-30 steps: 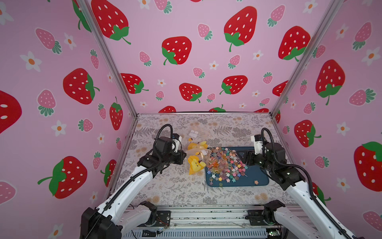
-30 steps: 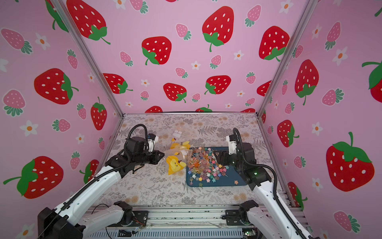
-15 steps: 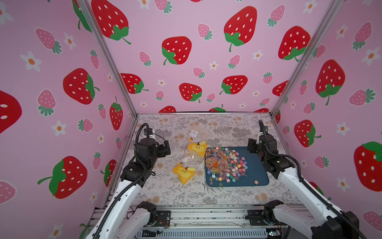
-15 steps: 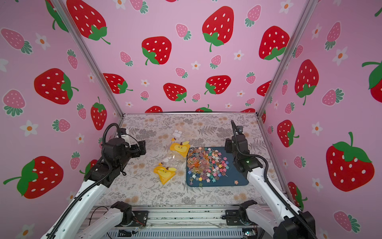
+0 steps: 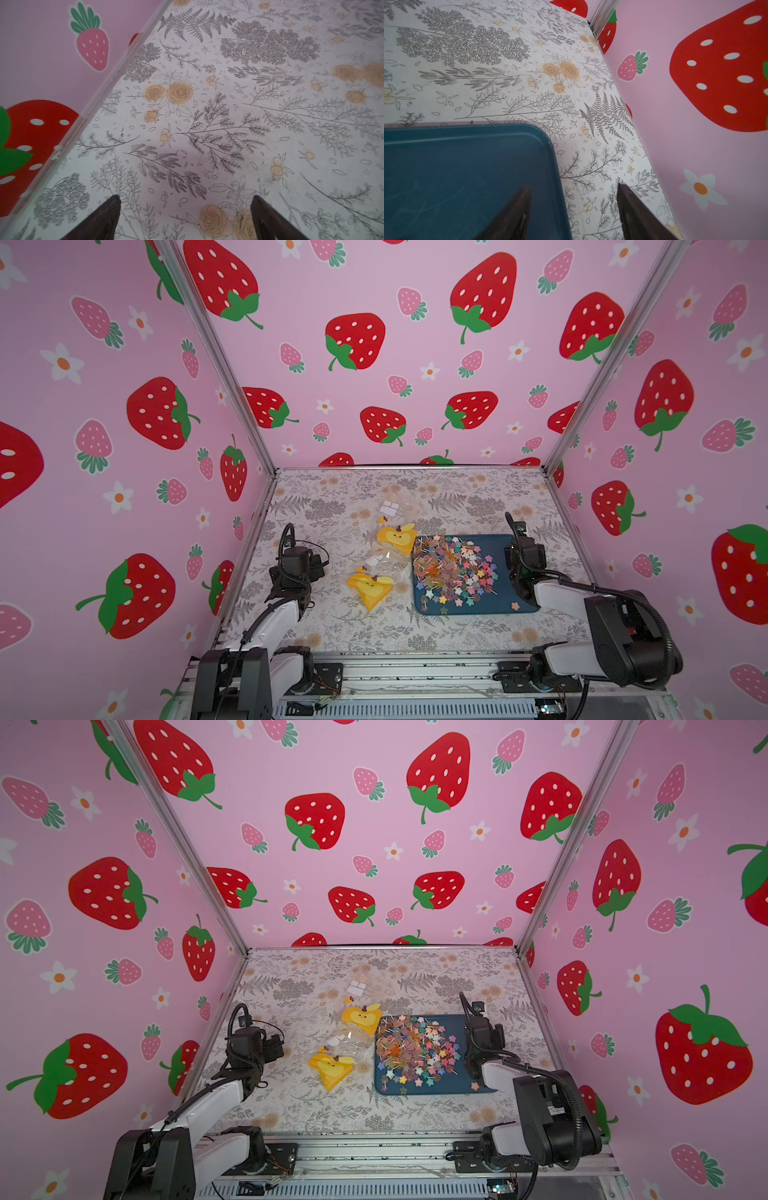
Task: Pour candies out of the ziploc bag
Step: Reset both arms
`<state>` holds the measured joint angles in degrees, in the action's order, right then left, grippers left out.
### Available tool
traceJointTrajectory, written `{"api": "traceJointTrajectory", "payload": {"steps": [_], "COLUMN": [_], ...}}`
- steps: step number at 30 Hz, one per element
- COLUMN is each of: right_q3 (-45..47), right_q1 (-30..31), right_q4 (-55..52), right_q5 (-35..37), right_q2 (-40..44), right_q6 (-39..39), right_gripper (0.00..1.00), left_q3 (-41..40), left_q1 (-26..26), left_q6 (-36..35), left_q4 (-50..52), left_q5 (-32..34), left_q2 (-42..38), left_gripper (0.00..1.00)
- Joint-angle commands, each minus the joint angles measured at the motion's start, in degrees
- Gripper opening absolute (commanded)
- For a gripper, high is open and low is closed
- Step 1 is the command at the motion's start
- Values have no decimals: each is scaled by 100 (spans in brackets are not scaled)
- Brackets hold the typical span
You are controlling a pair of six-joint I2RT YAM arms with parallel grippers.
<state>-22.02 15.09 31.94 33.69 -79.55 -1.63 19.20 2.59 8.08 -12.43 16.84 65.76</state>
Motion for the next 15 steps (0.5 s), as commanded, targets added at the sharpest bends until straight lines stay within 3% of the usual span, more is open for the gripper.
{"api": "traceJointTrajectory", "payload": {"steps": [1,4,6,9,10,11,12,13,15], "right_q3": [-173,66,325,312,295,156,-62,-260,-218], "right_q1": [-253,-375,-596,-954,-972,-973,-973,-986,-1047], "right_q4": [1002,1947,2943,2735,2984,2693,2103,1711,1919], "right_q5": [-516,-888,-984,-1361,-1352,-1370,-1288,-1276,-1372], "right_q2": [-145,-496,-932,-1049,-1198,-1156,-1050,-1094,-1153], "right_q6": [-231,-567,-419,0,-12,-2,89,116,124], "right_gripper": [68,67,68,67,68,68,68,70,84], "left_q3": [226,334,576,432,482,702,678,695,713], "left_q1": [76,84,58,62,53,43,-43,-68,-90], "left_q6": [-92,-44,-384,-520,-492,-540,-554,-587,-586], "left_q4": [-1783,-2609,-2642,-3664,-3691,-3035,-3308,-3192,-3146], "left_q5": [-990,-1374,-1772,-2066,-2029,-1959,-1821,-1787,-1751], "left_q2": [554,1169,1523,2296,2344,2258,2374,2314,2311], "left_gripper": [99,99,99,99,99,99,99,99,99]}}
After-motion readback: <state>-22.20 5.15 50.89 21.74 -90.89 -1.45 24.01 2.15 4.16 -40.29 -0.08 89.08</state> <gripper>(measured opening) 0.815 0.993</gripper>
